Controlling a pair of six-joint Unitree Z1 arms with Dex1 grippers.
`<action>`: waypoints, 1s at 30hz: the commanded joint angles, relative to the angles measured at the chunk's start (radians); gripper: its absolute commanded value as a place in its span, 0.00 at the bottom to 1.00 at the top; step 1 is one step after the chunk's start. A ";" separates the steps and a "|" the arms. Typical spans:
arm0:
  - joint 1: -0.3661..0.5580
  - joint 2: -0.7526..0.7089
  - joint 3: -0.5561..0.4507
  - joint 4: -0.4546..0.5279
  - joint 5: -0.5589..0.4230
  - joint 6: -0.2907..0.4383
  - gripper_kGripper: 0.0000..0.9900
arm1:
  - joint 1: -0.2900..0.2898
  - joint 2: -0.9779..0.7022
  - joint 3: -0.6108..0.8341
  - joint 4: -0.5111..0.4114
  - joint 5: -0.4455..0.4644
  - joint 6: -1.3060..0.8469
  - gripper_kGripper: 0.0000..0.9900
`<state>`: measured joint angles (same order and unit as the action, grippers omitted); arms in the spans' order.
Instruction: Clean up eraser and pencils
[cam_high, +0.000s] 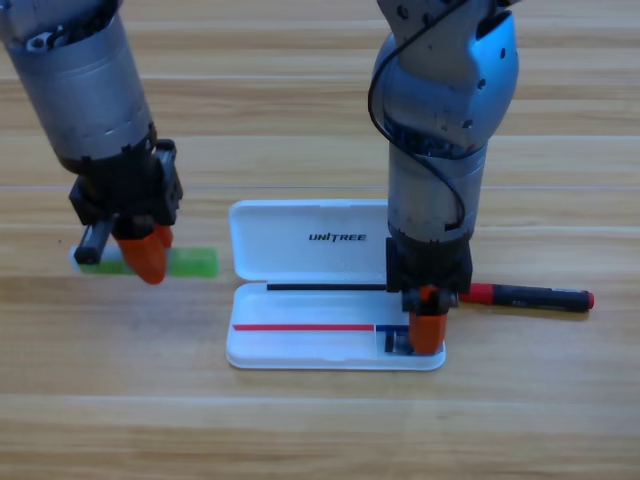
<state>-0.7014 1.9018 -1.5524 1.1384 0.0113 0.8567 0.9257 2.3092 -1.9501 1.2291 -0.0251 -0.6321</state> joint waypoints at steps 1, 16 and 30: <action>-0.017 0.020 0.000 0.014 0.015 -0.010 0.00 | 0.027 -0.047 0.043 0.049 -0.016 -0.009 0.90; -0.107 0.102 -0.110 0.026 -0.019 -0.114 0.00 | -0.165 -0.284 0.301 -0.003 -0.010 -0.084 0.91; -0.211 0.256 -0.187 -0.036 -0.040 -0.156 0.00 | -0.263 -0.108 0.313 -0.138 -0.002 -0.164 0.86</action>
<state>-0.8848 2.0839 -1.7304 1.1264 -0.0180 0.7161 0.6962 2.1128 -1.6568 1.1371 -0.0391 -0.7739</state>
